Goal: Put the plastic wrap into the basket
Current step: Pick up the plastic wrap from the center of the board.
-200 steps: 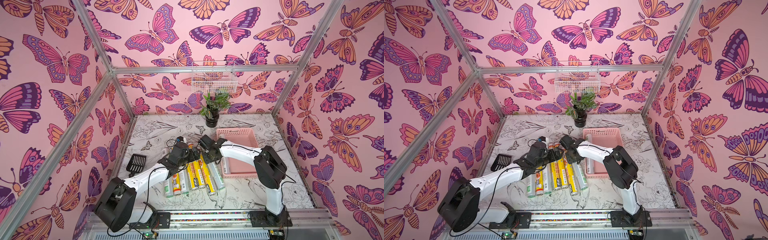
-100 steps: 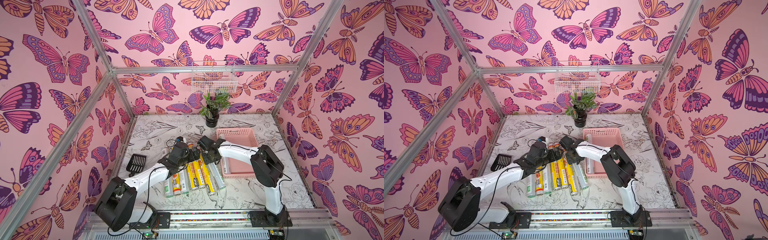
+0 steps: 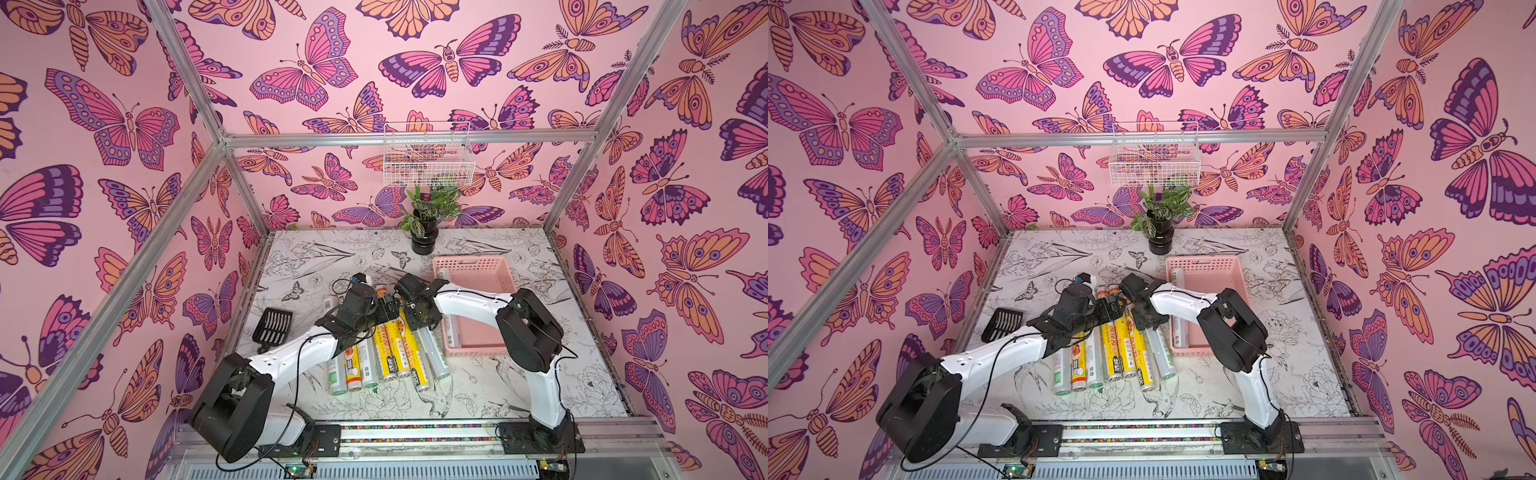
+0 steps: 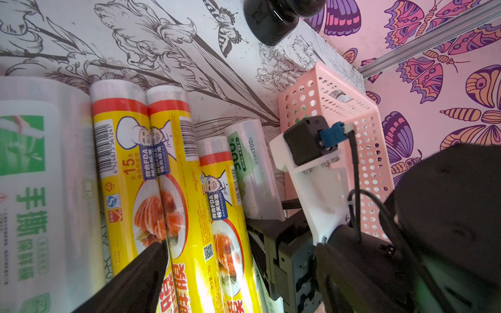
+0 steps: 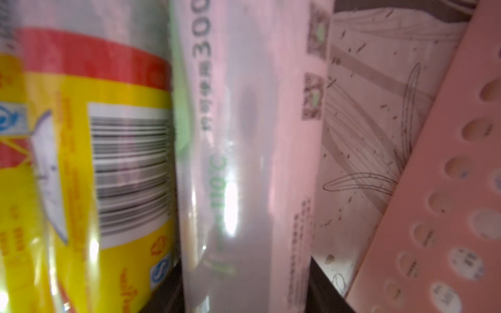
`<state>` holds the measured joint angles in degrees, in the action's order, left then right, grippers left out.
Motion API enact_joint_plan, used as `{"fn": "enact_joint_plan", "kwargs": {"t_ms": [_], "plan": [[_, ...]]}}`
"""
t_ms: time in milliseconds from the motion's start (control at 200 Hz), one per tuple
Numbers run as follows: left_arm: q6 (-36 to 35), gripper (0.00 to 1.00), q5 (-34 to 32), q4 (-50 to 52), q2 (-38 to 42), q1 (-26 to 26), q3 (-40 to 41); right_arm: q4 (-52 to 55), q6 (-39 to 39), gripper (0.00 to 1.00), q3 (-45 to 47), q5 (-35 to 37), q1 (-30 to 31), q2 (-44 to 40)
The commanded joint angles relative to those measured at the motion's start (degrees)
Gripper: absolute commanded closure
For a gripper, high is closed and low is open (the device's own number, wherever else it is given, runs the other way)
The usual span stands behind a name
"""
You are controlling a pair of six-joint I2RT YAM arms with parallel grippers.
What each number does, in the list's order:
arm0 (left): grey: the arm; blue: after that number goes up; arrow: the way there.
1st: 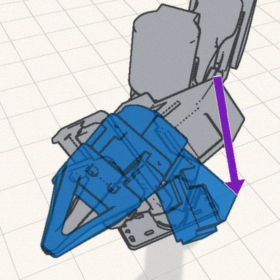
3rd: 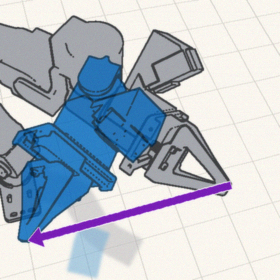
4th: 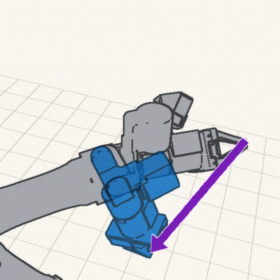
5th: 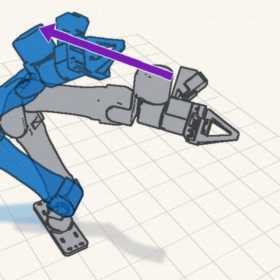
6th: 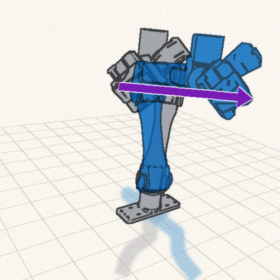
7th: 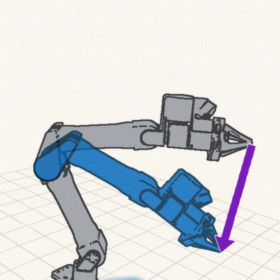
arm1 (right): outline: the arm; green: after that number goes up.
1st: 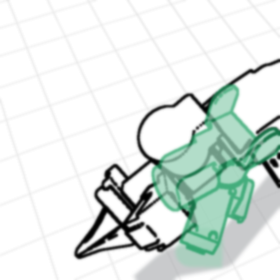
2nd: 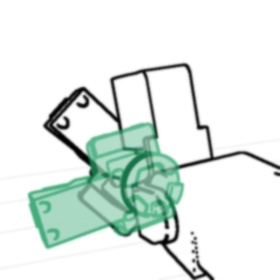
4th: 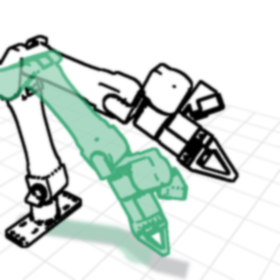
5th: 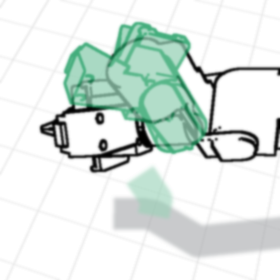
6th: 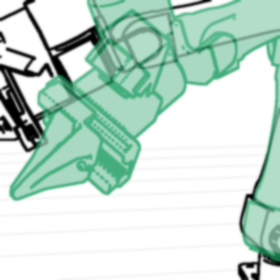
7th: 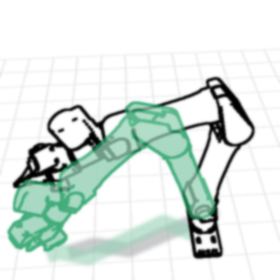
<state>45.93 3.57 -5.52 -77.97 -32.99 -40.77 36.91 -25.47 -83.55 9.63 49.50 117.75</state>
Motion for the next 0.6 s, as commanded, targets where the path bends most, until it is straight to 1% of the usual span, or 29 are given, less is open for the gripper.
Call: {"fn": "enact_joint_plan", "kwargs": {"t_ms": [0,95,355,486,596], "plan": [[-0.41,0.09,0.41,0.24,-0.22,0.23,-0.55,0.67,-1.37,0.66,0.18,1.70,-0.10,-5.92],[-1.02,0.08,1.49,0.25,-0.07,0.18,-1.41,-0.19,-1.49,0.70,1.26,1.53,-0.10,-9.86],[-2.09,0.09,4.68,-0.12,0.55,0.17,-5.14,-1.89,-1.93,0.74,3.71,1.09,-1.30,-20.22],[-3.49,0.08,7.60,-1.26,0.03,0.21,-7.21,-3.36,-2.42,0.75,6.29,0.19,-4.36,-25.88],[-3.96,0.08,12.31,-3.07,-2.16,-0.08,-9.39,-5.75,-2.74,0.76,9.46,-1.67,-8.01,-31.20]]}}
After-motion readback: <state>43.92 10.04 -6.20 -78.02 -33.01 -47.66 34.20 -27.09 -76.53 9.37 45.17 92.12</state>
